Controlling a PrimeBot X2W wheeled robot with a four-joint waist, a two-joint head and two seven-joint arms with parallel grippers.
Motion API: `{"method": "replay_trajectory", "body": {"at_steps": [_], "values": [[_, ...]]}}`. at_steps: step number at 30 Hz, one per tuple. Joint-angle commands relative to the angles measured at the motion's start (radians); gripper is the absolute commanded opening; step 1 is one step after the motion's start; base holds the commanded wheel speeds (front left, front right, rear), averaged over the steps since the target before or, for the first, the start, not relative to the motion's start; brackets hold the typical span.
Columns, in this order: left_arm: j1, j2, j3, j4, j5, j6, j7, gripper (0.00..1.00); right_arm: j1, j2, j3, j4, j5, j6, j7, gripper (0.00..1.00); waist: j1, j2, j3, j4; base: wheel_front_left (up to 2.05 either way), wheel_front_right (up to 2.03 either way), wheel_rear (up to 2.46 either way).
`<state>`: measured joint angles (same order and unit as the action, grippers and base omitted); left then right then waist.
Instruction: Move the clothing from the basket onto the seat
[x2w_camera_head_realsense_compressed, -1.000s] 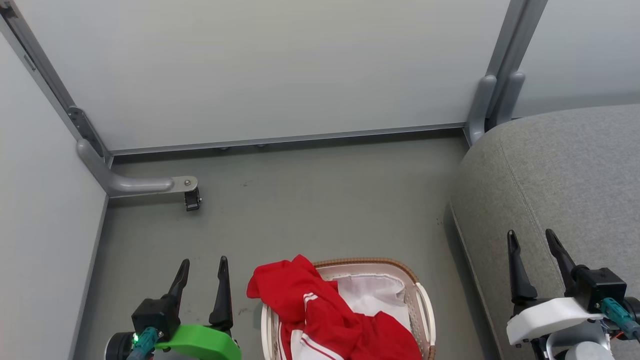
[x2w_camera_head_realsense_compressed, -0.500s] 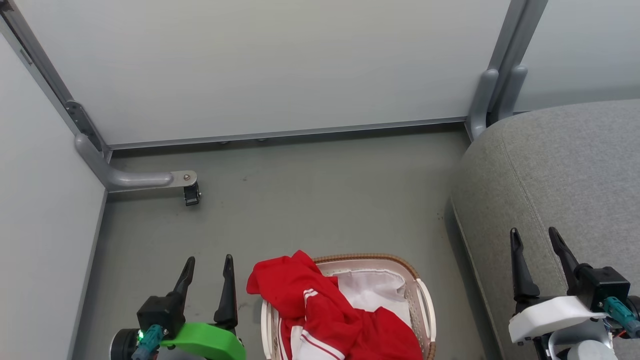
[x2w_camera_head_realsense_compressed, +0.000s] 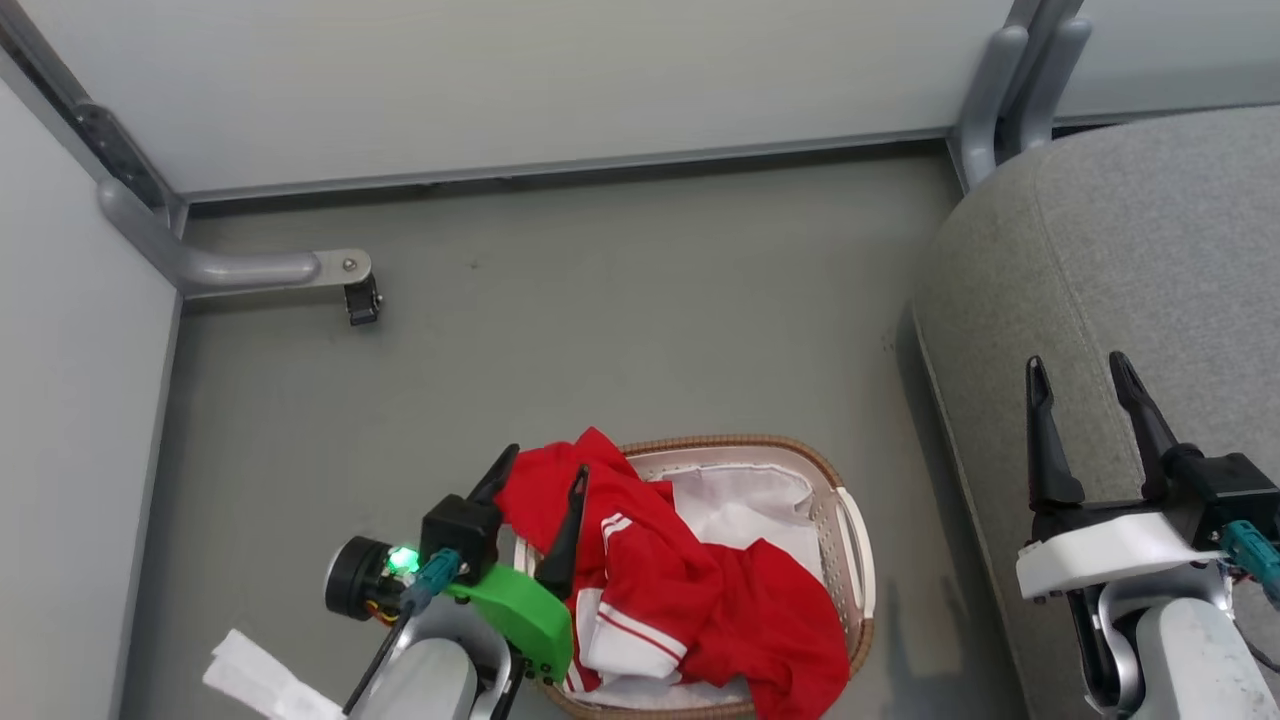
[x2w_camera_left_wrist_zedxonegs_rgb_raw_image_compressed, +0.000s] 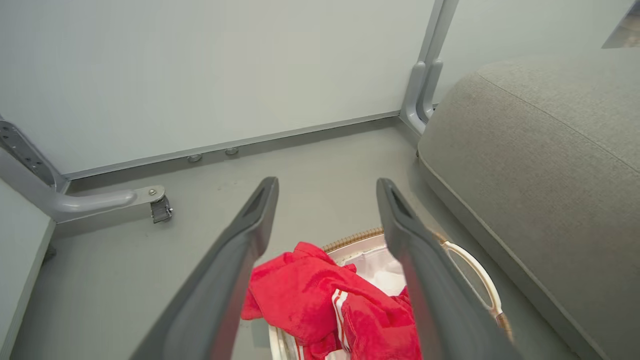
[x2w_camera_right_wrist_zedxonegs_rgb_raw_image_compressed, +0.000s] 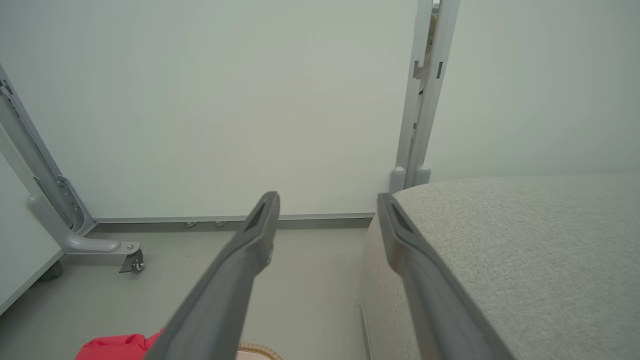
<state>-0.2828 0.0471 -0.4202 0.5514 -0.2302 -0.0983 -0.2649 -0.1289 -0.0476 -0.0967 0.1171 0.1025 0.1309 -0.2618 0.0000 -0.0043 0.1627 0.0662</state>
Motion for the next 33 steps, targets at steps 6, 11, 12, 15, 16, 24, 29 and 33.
{"method": "replay_trajectory", "body": {"at_steps": [6,11,12,15,16,24,29,33], "values": [[-0.139,0.006,-0.153,0.187,-0.079,-0.014,0.001,1.00,-0.050,-0.005,0.021,-0.080,-0.032,0.000,-0.005,1.00,0.0000,0.0043,0.195,-0.056,0.00,0.00,0.00],[-0.224,0.006,-0.254,0.304,-0.126,-0.013,0.026,1.00,-0.089,-0.004,0.037,-0.120,-0.031,0.000,-0.005,1.00,0.0000,0.0043,0.296,-0.088,0.00,0.00,0.00],[-0.243,0.006,-0.269,0.328,-0.137,-0.008,0.040,1.00,-0.100,-0.004,0.040,-0.125,-0.031,0.000,-0.005,1.00,0.0000,0.0043,0.318,-0.095,0.00,0.00,0.00],[-0.285,0.006,-0.300,0.381,-0.166,0.001,0.066,1.00,-0.122,-0.004,0.049,-0.142,-0.025,0.000,-0.005,1.00,0.0000,0.0043,0.372,-0.113,0.00,0.00,0.00],[-0.298,0.006,-0.309,0.400,-0.174,0.004,0.070,1.00,-0.132,-0.004,0.054,-0.146,-0.023,0.000,-0.005,1.00,0.0000,0.0043,0.391,-0.120,0.00,0.00,0.00],[-0.390,0.006,-0.339,0.531,-0.201,0.025,0.072,1.00,-0.182,-0.004,0.079,-0.166,-0.003,0.000,-0.005,1.00,0.0000,0.0043,0.498,-0.163,0.00,0.00,0.00],[-0.425,0.006,-0.355,0.579,-0.212,0.028,0.067,1.00,-0.203,-0.004,0.086,-0.168,0.005,0.000,-0.005,1.00,0.0000,0.0043,0.538,-0.176,0.00,0.00,0.00],[-0.443,0.006,-0.366,0.606,-0.219,0.027,0.051,1.00,-0.218,-0.004,0.094,-0.168,0.012,0.000,-0.005,1.00,0.0000,0.0043,0.556,-0.183,0.00,0.00,0.00]]}}
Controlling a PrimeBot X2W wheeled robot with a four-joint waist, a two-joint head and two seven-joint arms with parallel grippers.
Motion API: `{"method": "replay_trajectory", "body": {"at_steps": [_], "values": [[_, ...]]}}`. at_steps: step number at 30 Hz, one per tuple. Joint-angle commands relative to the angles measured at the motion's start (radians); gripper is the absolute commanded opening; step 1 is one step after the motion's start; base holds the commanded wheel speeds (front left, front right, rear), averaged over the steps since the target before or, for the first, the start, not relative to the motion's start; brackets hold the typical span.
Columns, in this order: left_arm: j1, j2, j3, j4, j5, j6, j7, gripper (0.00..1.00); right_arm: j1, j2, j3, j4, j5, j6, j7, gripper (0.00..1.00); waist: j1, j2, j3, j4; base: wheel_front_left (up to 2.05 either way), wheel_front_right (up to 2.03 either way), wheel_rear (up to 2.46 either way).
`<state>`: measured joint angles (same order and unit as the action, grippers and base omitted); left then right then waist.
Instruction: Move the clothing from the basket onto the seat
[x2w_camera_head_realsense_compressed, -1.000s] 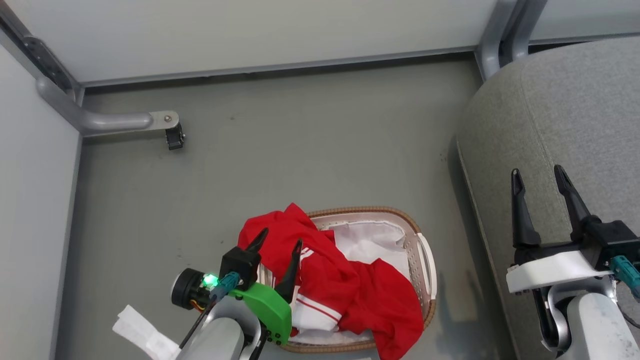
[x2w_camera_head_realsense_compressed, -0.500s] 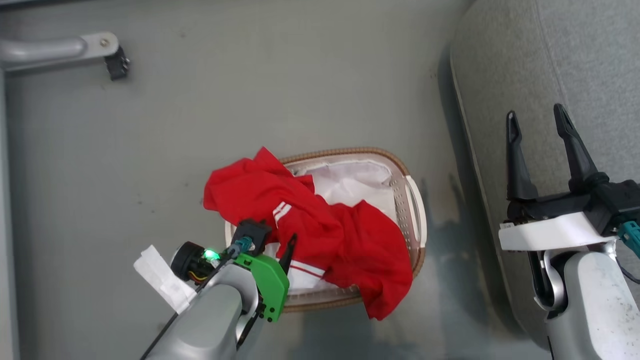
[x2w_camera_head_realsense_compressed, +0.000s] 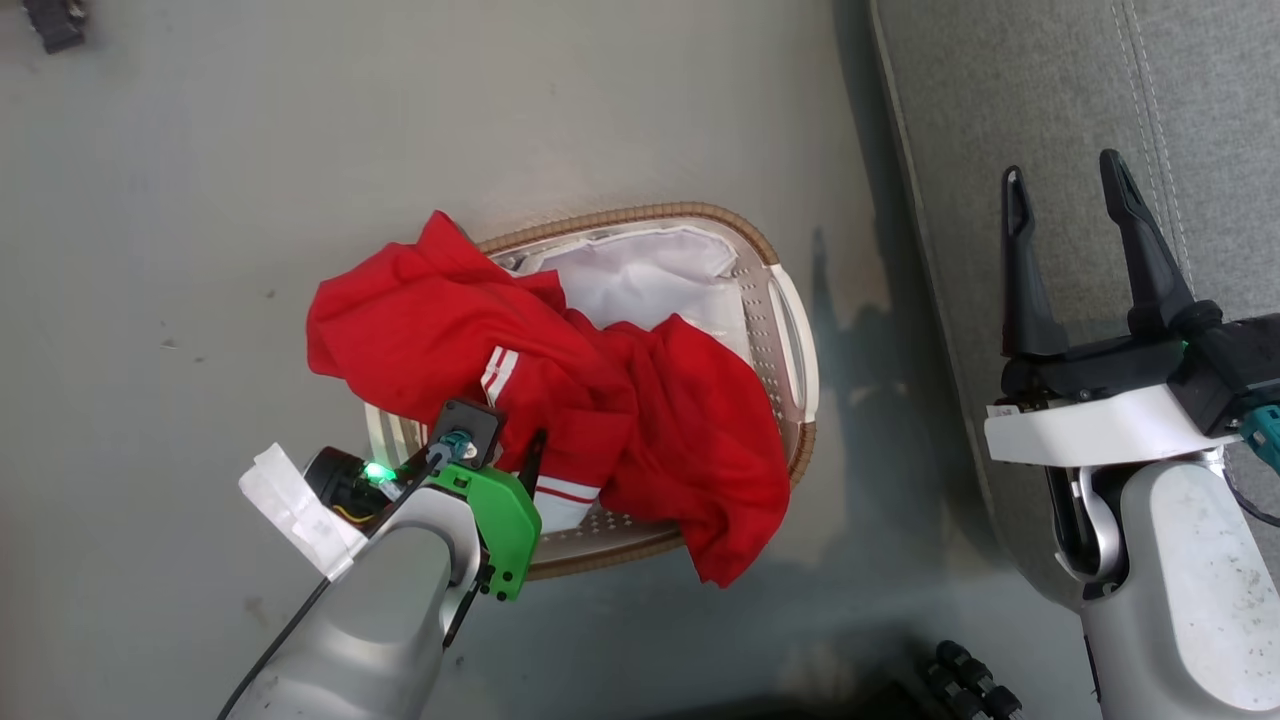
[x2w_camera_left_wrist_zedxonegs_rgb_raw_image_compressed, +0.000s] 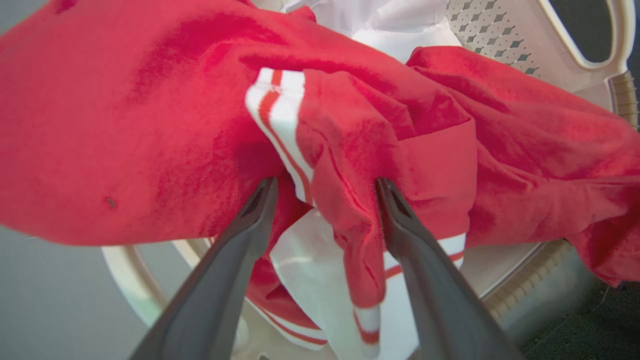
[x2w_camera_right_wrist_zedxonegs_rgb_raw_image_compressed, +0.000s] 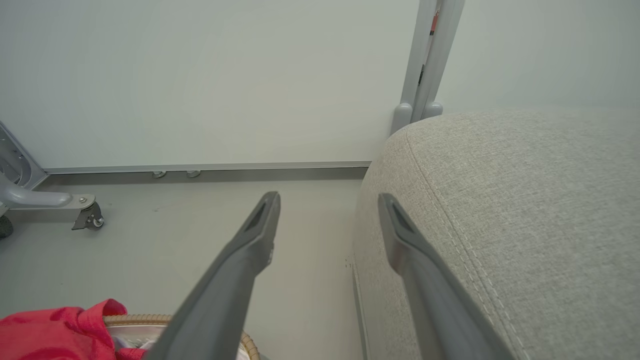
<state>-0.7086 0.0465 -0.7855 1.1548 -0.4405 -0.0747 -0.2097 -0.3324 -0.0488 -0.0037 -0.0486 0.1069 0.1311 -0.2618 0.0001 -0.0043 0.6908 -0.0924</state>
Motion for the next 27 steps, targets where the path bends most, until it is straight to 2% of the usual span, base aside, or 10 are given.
{"method": "replay_trajectory", "body": {"at_steps": [1,6,7,8,9,10,11,19,23,27], "values": [[-0.021,0.007,-0.004,0.008,-0.009,0.003,-0.008,1.00,-0.017,-0.003,0.003,-0.003,0.010,-0.001,-0.005,1.00,-0.0001,0.0043,0.032,-0.026,0.00,0.00,0.00],[-0.030,0.007,-0.023,0.022,-0.016,-0.001,-0.024,1.00,-0.031,-0.003,0.015,-0.001,0.019,-0.001,-0.005,1.00,-0.0001,0.0043,0.045,-0.034,0.00,0.00,0.00],[-0.030,0.007,-0.026,0.025,-0.017,-0.002,-0.027,0.90,-0.032,-0.003,0.016,-0.001,0.020,-0.001,-0.005,1.00,-0.0001,0.0043,0.047,-0.036,0.00,0.00,0.00],[-0.032,0.007,-0.029,0.028,-0.021,-0.002,-0.028,0.50,-0.033,-0.003,0.018,-0.001,0.023,-0.001,-0.005,1.00,-0.0001,0.0043,0.049,-0.037,0.00,0.00,0.00],[-0.033,0.007,-0.031,0.030,-0.023,-0.003,-0.030,0.37,-0.033,-0.003,0.018,-0.001,0.026,-0.001,-0.005,1.00,-0.0001,0.0043,0.050,-0.038,0.00,0.00,0.00],[-0.034,0.007,-0.034,0.033,-0.024,-0.004,-0.032,0.08,-0.034,-0.003,0.018,0.000,0.027,-0.001,-0.005,1.00,-0.0001,0.0043,0.050,-0.039,0.00,0.00,0.00],[-0.035,0.007,-0.035,0.034,-0.028,-0.004,-0.033,0.00,-0.034,-0.003,0.018,0.001,0.027,-0.001,-0.005,1.00,-0.0001,0.0043,0.049,-0.039,0.00,0.00,0.00],[-0.027,0.007,-0.038,0.021,-0.041,-0.005,-0.054,0.00,-0.020,-0.003,0.001,0.023,0.025,-0.001,-0.005,1.00,-0.0001,0.0043,0.012,-0.024,0.00,0.00,0.00],[-0.021,0.007,-0.027,0.009,-0.048,-0.008,-0.058,0.00,-0.003,-0.003,-0.005,0.042,0.020,-0.001,-0.005,1.00,-0.0001,0.0043,-0.039,-0.003,0.00,0.00,0.00],[-0.006,0.025,-0.009,-0.059,-0.032,-0.011,-0.056,0.00,0.018,-0.003,-0.019,0.059,0.013,-0.001,-0.005,1.00,-0.0001,0.0043,-0.111,0.026,0.00,0.00,0.00]]}}
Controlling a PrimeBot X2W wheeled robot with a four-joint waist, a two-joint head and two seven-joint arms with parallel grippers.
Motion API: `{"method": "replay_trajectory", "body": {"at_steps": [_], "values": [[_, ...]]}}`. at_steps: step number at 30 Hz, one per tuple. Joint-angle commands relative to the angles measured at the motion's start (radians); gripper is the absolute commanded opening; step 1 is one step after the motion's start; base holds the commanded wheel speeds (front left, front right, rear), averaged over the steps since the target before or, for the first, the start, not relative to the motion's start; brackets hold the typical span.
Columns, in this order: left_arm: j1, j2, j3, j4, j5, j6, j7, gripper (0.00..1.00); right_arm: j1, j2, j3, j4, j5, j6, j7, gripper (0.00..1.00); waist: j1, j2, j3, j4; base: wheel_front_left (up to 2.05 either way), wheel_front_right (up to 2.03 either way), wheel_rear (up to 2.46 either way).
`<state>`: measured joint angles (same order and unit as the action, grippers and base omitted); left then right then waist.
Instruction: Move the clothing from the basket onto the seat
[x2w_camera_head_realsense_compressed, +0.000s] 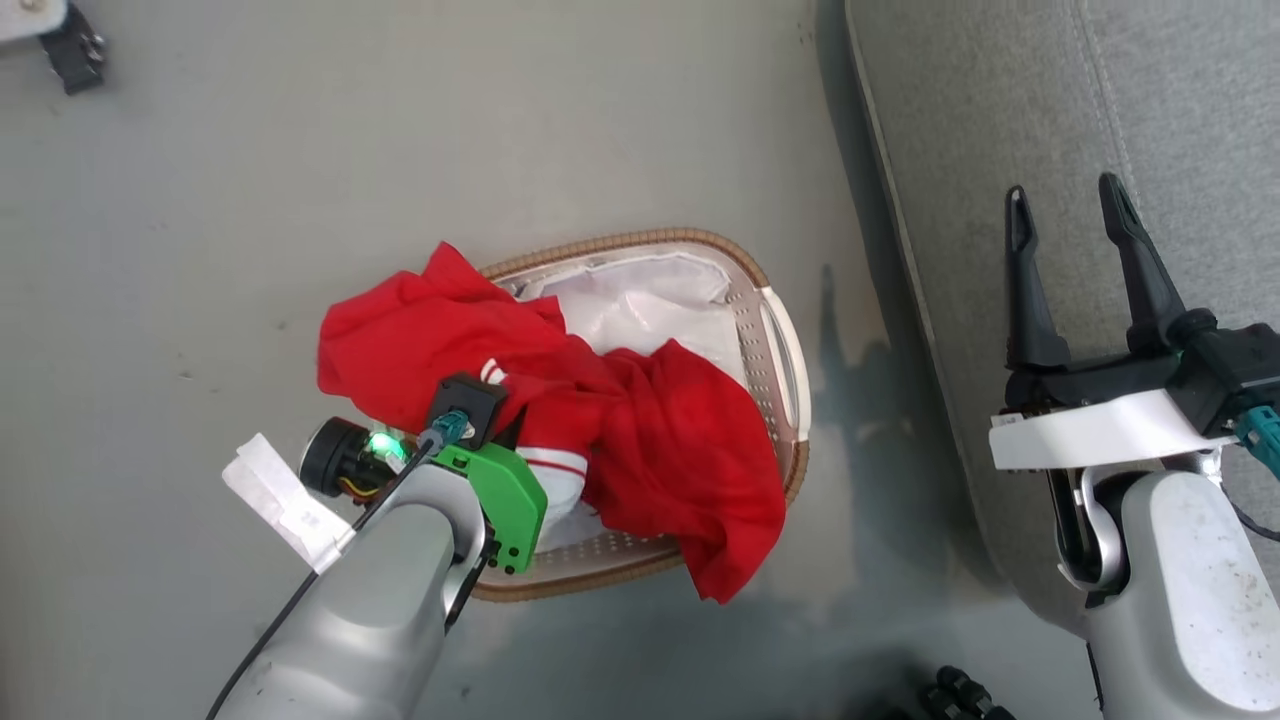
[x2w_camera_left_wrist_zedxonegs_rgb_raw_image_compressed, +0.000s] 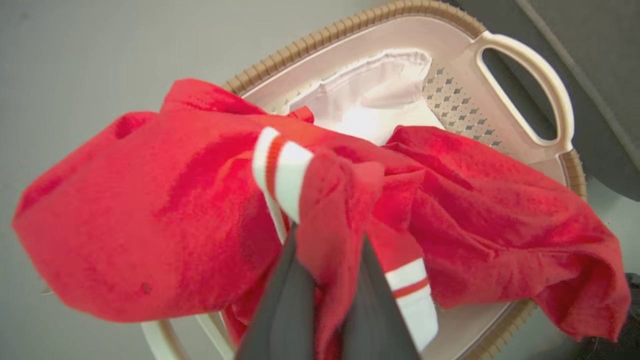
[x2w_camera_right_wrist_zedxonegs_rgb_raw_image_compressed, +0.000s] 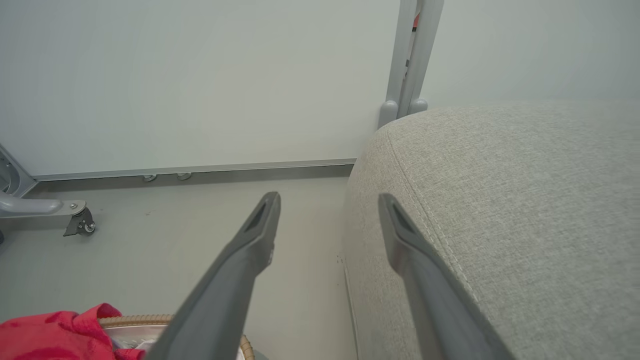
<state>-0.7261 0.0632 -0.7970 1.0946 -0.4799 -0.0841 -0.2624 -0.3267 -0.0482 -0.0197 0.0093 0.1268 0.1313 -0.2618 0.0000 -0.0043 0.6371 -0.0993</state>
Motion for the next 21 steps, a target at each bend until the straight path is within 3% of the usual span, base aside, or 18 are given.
{"method": "replay_trajectory", "body": {"at_steps": [1,10,21], "values": [[0.019,0.014,0.005,-0.021,0.014,-0.005,-0.003,0.00,0.019,-0.004,-0.009,0.007,-0.008,-0.001,-0.005,1.00,0.0000,0.0043,-0.081,0.042,0.00,0.00,0.00],[0.059,0.089,0.000,-0.197,0.098,-0.029,-0.002,0.00,0.117,-0.004,-0.037,0.048,-0.031,-0.001,-0.005,1.00,0.0000,0.0043,-0.304,0.112,0.00,0.00,0.00],[0.048,0.179,-0.119,-0.380,0.192,-0.046,-0.002,0.00,0.300,-0.004,-0.042,0.102,-0.025,-0.001,-0.005,1.00,0.0000,0.0043,-0.587,0.165,0.00,0.00,0.00]]}}
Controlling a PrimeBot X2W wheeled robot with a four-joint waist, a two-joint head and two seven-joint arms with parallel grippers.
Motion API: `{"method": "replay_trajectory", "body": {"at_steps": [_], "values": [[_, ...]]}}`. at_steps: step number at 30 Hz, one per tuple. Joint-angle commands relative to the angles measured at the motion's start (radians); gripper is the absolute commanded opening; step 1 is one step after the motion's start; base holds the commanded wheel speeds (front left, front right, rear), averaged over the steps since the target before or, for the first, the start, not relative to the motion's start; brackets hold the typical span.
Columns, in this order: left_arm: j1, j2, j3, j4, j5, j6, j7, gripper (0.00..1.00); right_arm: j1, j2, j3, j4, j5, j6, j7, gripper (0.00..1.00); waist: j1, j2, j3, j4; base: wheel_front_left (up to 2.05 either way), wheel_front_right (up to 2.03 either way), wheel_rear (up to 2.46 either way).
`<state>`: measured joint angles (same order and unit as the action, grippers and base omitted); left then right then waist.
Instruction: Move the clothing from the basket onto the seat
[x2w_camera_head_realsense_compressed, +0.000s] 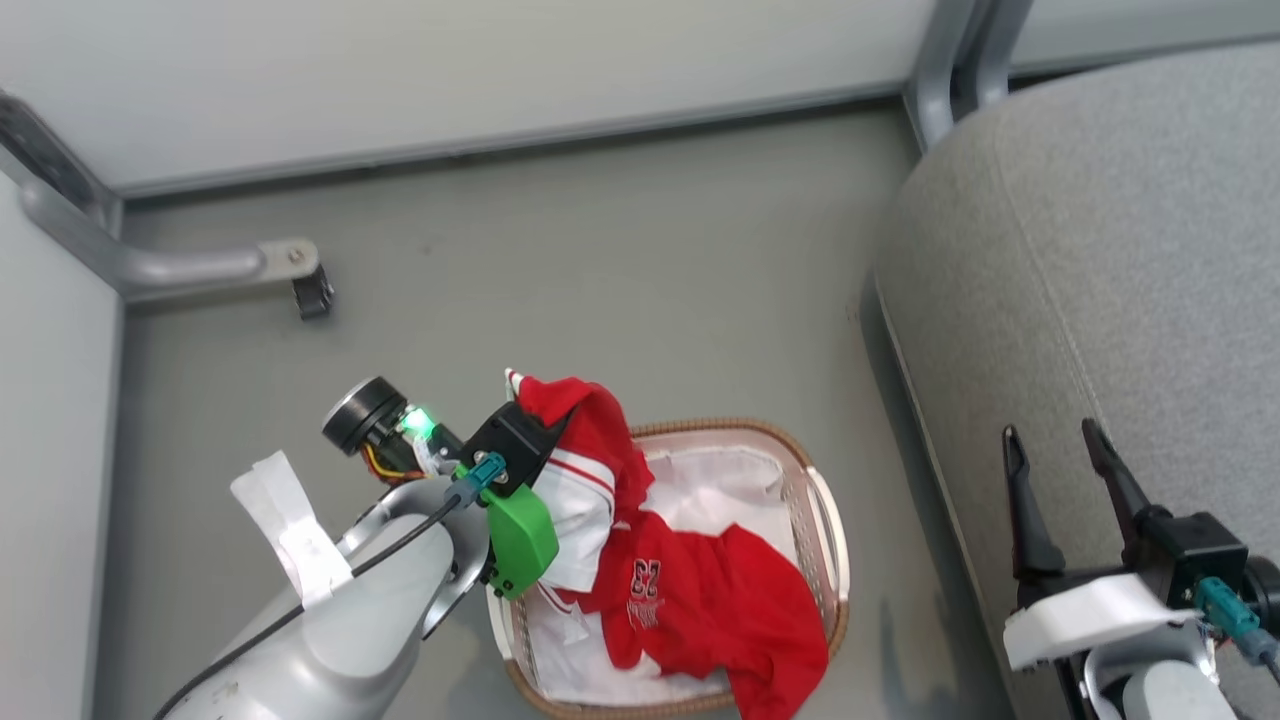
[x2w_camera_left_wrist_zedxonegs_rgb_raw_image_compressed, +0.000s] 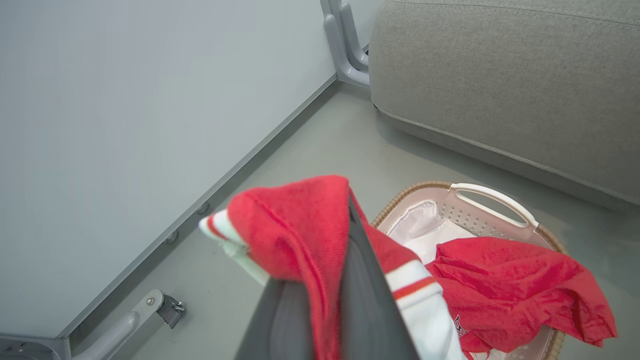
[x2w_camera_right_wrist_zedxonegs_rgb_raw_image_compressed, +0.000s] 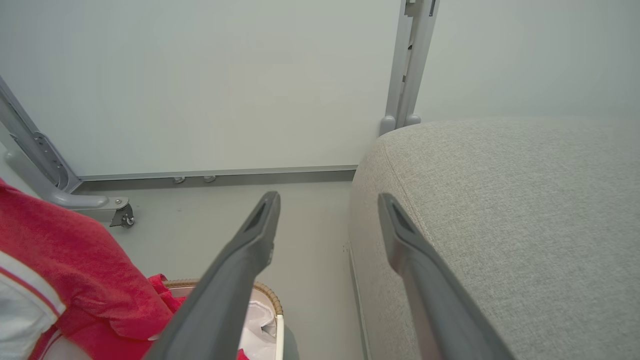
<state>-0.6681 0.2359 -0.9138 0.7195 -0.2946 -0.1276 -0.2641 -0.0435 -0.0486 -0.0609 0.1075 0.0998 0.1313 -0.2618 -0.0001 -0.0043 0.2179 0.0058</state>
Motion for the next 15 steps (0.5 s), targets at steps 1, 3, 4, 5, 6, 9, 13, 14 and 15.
{"method": "replay_trajectory", "body": {"at_steps": [1,3,4,5,6,9,13,14,15], "values": [[-0.024,0.014,-0.017,-0.023,0.011,-0.003,-0.001,0.00,0.031,-0.003,0.002,0.008,0.002,-0.001,-0.005,1.00,0.0001,0.0043,-0.188,0.060,0.00,0.00,0.00],[-0.056,0.028,-0.046,-0.051,0.009,-0.003,0.000,0.00,0.049,-0.003,0.006,0.009,0.002,-0.001,-0.005,1.00,0.0001,0.0043,-0.213,0.061,0.00,0.00,0.00],[-0.078,0.033,-0.053,-0.063,0.007,-0.003,0.000,0.00,0.054,-0.004,0.005,0.007,0.001,-0.001,-0.005,1.00,0.0001,0.0043,-0.220,0.062,0.00,0.00,0.00],[-0.107,0.038,-0.058,-0.079,0.000,-0.003,0.001,0.00,0.060,-0.003,0.006,0.007,-0.001,-0.001,-0.005,1.00,0.0001,0.0043,-0.228,0.063,0.00,0.00,0.00],[-0.128,0.041,-0.061,-0.091,-0.006,-0.003,0.003,0.00,0.063,-0.003,0.007,0.006,-0.003,-0.001,-0.005,1.00,0.0001,0.0043,-0.234,0.064,0.00,0.00,0.00],[-0.203,0.047,-0.070,-0.124,-0.027,-0.002,0.021,0.00,0.070,-0.003,0.015,0.007,-0.008,-0.001,-0.005,1.00,0.0001,0.0043,-0.250,0.064,0.00,0.00,0.00],[-0.305,0.038,-0.069,-0.159,-0.054,-0.002,0.050,0.00,0.061,-0.003,0.029,0.015,-0.014,-0.001,-0.005,1.00,0.0001,0.0043,-0.264,0.062,0.00,0.00,0.00],[-0.325,0.036,-0.066,-0.163,-0.060,-0.002,0.056,0.00,0.057,-0.003,0.034,0.016,-0.015,-0.001,-0.005,1.00,0.0001,0.0043,-0.267,0.060,0.00,0.00,0.00],[-0.347,0.033,-0.066,-0.168,-0.067,-0.002,0.062,0.00,0.053,-0.003,0.039,0.017,-0.016,-0.001,-0.005,1.00,0.0001,0.0043,-0.270,0.057,0.00,0.00,0.00]]}}
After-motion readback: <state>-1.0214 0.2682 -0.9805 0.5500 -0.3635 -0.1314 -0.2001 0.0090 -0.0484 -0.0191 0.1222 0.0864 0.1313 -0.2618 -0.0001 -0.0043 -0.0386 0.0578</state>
